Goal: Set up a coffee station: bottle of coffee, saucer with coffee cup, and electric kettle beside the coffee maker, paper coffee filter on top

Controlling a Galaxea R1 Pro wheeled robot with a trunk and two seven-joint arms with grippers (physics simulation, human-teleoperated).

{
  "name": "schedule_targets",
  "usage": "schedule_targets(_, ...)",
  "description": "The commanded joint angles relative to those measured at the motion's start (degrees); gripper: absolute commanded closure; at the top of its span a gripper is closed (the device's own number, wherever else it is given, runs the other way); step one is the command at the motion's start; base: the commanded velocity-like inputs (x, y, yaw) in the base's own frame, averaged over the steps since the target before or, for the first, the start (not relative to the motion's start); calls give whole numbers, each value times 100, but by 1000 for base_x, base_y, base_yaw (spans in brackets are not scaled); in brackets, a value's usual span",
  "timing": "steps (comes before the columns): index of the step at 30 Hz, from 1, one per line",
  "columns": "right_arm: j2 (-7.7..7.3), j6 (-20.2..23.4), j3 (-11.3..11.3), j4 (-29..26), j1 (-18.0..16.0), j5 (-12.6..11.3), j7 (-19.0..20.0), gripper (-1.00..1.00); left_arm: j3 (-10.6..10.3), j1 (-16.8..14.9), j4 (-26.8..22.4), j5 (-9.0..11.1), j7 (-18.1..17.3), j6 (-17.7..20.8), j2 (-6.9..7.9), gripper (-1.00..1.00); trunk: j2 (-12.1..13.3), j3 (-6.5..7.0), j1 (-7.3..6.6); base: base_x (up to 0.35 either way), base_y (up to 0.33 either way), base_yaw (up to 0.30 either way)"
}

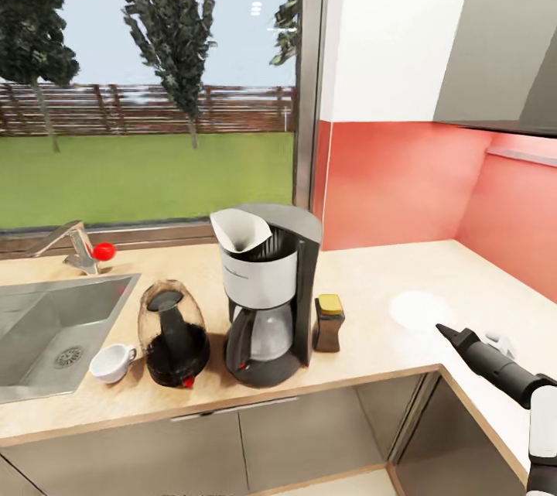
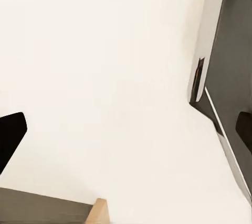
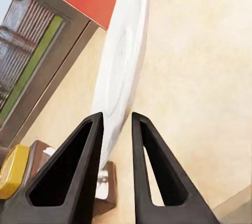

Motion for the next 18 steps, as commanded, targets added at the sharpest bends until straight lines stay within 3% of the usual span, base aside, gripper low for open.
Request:
schedule_targets(1, 0, 32, -12, -2, -7, 10, 37, 100, -8, 15, 15, 83, 19, -42, 8, -100, -10, -10, 3, 25, 0, 278)
schedule_targets(3, 0, 32, -10, -2, -8, 10, 37, 100, 199, 41, 28, 388, 14, -203, 19, -100, -10, -10, 3, 13, 0, 278)
schedule_targets(5, 0, 32, -9, -2, -7, 10, 37, 100, 440, 66, 37, 833, -6, -605, 35, -100, -10, -10, 3, 5, 0, 278)
schedule_targets(9, 0, 32, -11, -2, -5, 10, 37, 100, 621, 117, 45, 1572, -35, -1559, 90, -100, -10, -10, 3, 1, 0, 278)
schedule_targets(10, 0, 32, -12, -2, -4, 10, 37, 100, 616, 138, 29, 1626, -69, -1712, 68, -100, -10, -10, 3, 0, 0, 265)
schedule_targets(13, 0, 33, -12, -2, -4, 10, 37, 100, 604, 143, 14, 1486, -331, -1761, 74, -100, -10, -10, 3, 0, 0, 260)
schedule_targets(16, 0, 32, -12, -2, -4, 10, 37, 100, 610, 145, 32, 1268, -1365, -1778, 94, -100, -10, -10, 3, 0, 0, 251)
schedule_targets(18, 0, 32, -12, -5, -4, 10, 37, 100, 616, 145, 31, 1237, -1682, -1774, 94, -100, -10, -10, 3, 0, 0, 244)
